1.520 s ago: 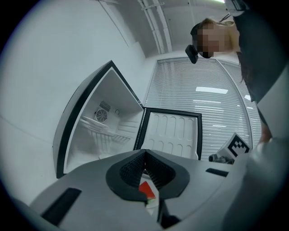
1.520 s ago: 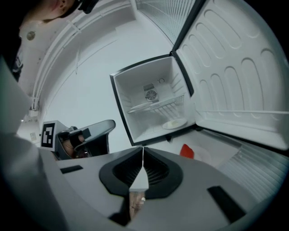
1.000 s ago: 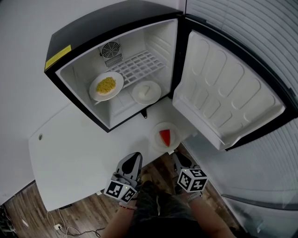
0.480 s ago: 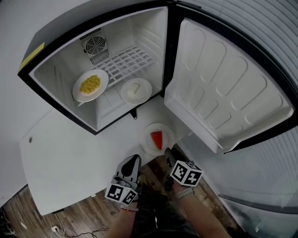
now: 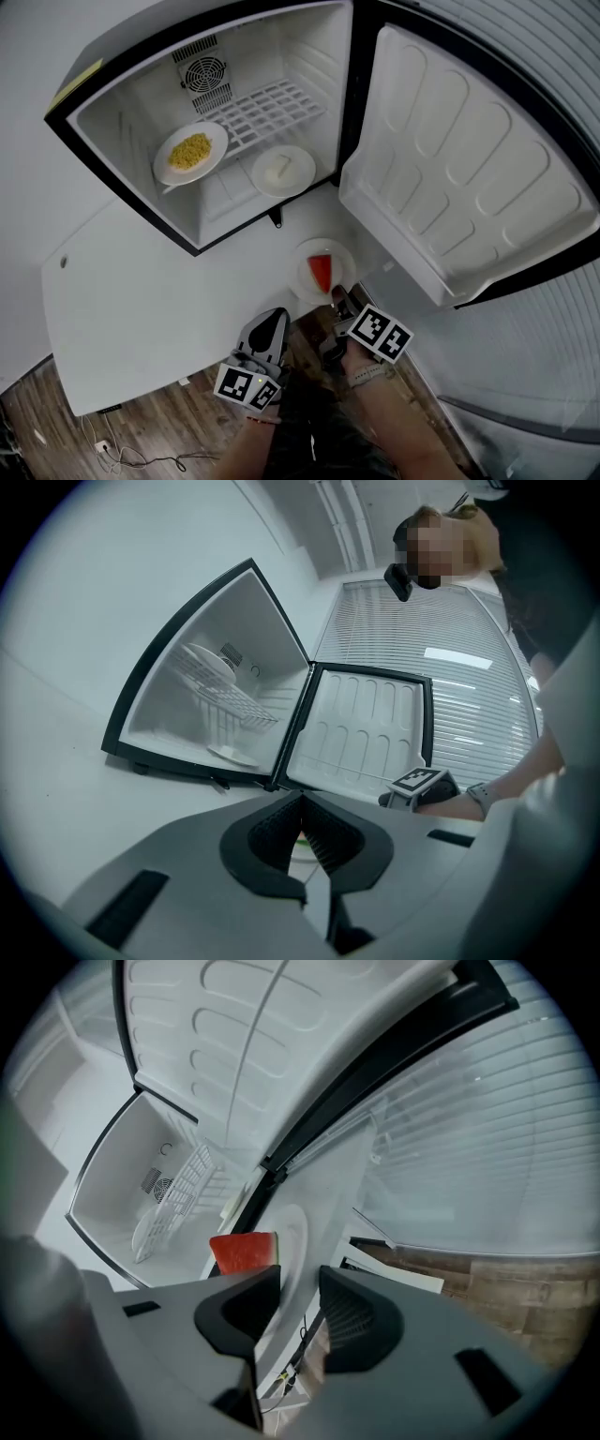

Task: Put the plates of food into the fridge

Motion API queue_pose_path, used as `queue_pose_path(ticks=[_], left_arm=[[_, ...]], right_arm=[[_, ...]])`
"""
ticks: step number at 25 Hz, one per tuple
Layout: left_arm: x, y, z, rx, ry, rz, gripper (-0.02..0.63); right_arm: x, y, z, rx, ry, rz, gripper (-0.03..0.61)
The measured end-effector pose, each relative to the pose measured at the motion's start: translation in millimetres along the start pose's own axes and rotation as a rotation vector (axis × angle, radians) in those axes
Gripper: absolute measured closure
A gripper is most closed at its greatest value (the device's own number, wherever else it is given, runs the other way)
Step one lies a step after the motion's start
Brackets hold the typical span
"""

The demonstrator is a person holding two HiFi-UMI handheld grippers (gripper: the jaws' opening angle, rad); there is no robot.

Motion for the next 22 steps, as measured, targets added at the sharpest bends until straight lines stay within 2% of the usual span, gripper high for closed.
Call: queue_pose_path(ticks=[3,7,12,18,22], left_arm=[[-1.4,-0.5,-3.5,-0.004,0.007,0.001,0.607],[-2.3,1.9,-7.6,-0.012,0.015,0.007,0.607],[-0.8,6.5,-11.5,-0.025,0.024,0.012,0.607],[0.5,10.0,-15.0,-0.034,0.035,0.005,0.607],[3.3,14.4,-15.2,-0.046,0.040,0.002,0.607]], right_arm=[[-0.7,0.1,-0.4,0.004,-0.004,0.013,0.468],[-3.6,0.1,-3.4,0.009,0.021,0.080,0.469],[-1.6,0.0,-8.2,0.013,0.051,0.119,0.517],[1.9,-6.9,-17.2,-0.010,0.137,0.294,0.553],[7.1,-6.9,-19.6,-0.014,0.172,0.336,0.565]])
Point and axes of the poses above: the fingertips, and each gripper's own axes: z forward along the fingers, x to its left, y out of its top, the point moved 3 cm from there along -z, backward along the fingers, and after that the axes turned 9 degrees about -z, right-handed, at the moved point
